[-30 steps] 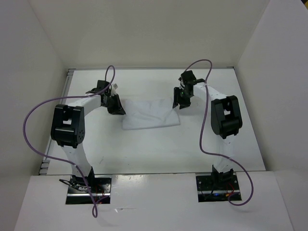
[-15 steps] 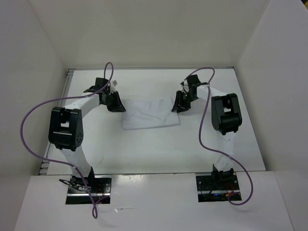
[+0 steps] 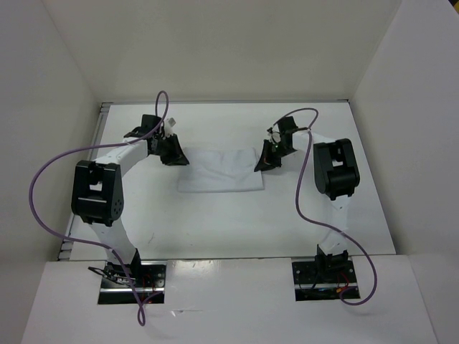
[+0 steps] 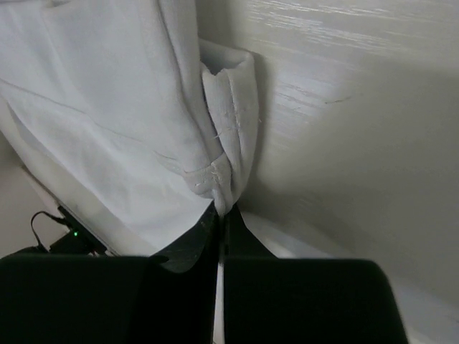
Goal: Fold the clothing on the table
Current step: Fold the skirt
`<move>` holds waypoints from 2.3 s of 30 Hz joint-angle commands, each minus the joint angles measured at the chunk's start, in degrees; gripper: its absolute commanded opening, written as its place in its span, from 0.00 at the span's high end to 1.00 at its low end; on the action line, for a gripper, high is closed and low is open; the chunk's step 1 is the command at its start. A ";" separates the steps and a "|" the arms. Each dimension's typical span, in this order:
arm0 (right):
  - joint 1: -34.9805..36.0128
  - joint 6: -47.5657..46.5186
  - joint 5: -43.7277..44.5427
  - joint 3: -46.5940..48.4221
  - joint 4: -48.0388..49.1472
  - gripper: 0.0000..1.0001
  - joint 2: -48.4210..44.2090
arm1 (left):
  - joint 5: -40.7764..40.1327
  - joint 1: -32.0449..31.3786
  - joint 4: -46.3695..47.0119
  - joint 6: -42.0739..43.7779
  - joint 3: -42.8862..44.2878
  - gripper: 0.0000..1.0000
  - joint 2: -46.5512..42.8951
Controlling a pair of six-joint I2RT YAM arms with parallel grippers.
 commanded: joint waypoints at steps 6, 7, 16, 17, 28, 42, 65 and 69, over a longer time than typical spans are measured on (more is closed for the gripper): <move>0.05 2.46 15.95 -3.78 -1.23 1.00 -8.65 | -2.55 -2.96 2.35 -0.35 -0.22 0.77 0.87; 0.05 2.46 17.43 -4.31 -1.84 1.00 -9.87 | -3.71 -2.96 2.88 -0.35 -0.92 0.77 1.48; -1.01 2.99 21.14 -3.70 -4.74 1.00 -14.45 | -7.77 -6.30 4.73 -0.35 -3.56 0.77 6.84; -1.01 2.99 21.14 -3.00 -5.35 1.00 -14.98 | -7.77 -7.00 4.73 -0.96 -3.56 0.77 6.84; 4.95 6.15 15.52 8.14 -7.11 1.00 -17.89 | -5.05 -12.36 7.19 -3.77 -3.56 0.77 9.92; 19.82 9.58 12.26 20.29 -8.26 1.00 -5.23 | -5.04 -12.90 7.19 -4.30 -3.56 0.77 9.39; 23.25 9.06 -4.50 21.00 -1.76 0.59 1.55 | -4.43 -10.53 2.71 -2.11 -0.84 0.76 3.16; 23.25 7.21 -13.65 21.00 -2.90 0.59 -2.74 | -8.90 -9.91 -3.26 1.22 3.02 0.75 -2.11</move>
